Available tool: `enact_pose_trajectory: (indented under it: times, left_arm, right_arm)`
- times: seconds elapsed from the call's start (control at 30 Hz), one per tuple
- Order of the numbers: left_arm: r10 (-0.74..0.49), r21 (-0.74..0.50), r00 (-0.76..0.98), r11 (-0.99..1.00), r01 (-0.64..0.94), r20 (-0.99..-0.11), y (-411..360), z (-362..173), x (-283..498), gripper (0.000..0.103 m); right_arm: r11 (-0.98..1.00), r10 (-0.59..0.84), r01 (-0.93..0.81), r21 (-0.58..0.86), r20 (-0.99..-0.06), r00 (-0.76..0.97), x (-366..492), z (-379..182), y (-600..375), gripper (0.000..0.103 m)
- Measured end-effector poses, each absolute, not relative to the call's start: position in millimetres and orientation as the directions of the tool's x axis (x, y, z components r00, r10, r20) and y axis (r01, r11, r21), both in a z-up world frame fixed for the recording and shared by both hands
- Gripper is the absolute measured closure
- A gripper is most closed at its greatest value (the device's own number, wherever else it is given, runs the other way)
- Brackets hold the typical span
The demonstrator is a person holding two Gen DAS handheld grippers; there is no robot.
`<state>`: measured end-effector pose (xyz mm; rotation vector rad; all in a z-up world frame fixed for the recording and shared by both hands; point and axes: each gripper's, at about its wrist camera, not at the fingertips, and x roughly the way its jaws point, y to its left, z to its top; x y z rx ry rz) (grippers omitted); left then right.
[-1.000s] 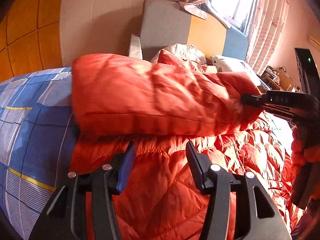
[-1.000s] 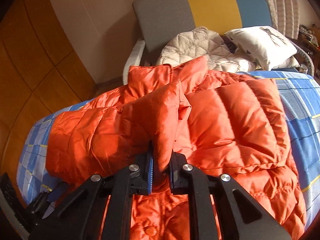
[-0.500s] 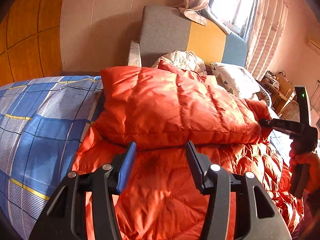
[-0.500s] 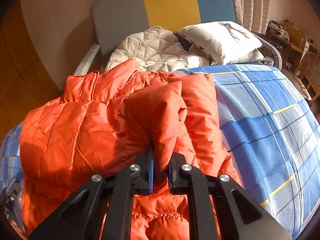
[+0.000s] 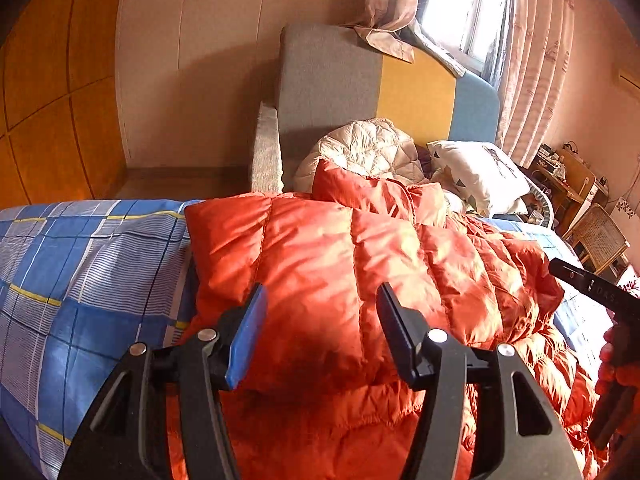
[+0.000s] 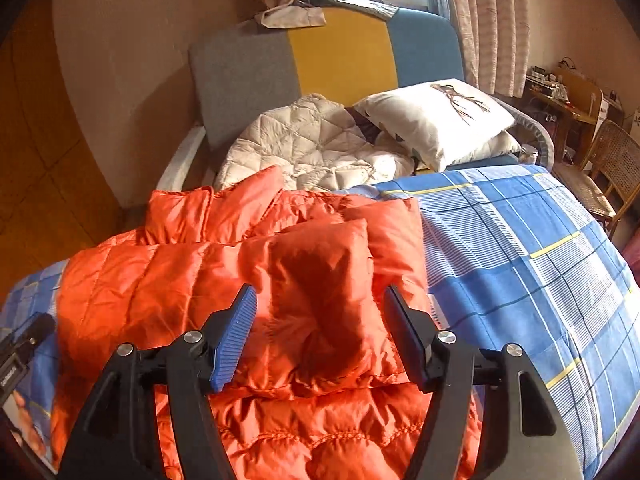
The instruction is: Fold large clothes
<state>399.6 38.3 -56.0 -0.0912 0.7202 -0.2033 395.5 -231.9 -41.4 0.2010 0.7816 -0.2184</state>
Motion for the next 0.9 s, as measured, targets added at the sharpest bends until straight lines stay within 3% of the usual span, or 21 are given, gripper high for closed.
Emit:
enact_pose_trajectory:
  times: [0.43, 0.67, 0.9]
  left_arm:
    - [-0.179, -0.118, 0.700, 0.984, 0.135, -0.691, 25, -80, 449, 0.047]
    - [-0.178, -0.133, 0.674, 0.984, 0.119, -0.717, 32, -114, 462, 0.047]
    - [-0.188, -0.156, 0.666, 0.982, 0.108, -0.722, 33, -136, 467, 0.047]
  right_arm:
    - [0.960, -0.186, 0.281, 0.001, -0.748, 0.637, 443, -88, -209, 0.037]
    - [0.962, -0.235, 0.260, -0.084, -0.737, 0.633, 458, -114, -212, 0.019]
    - [0.966, -0.241, 0.230, -0.120, -0.741, 0.627, 467, -136, -210, 0.018]
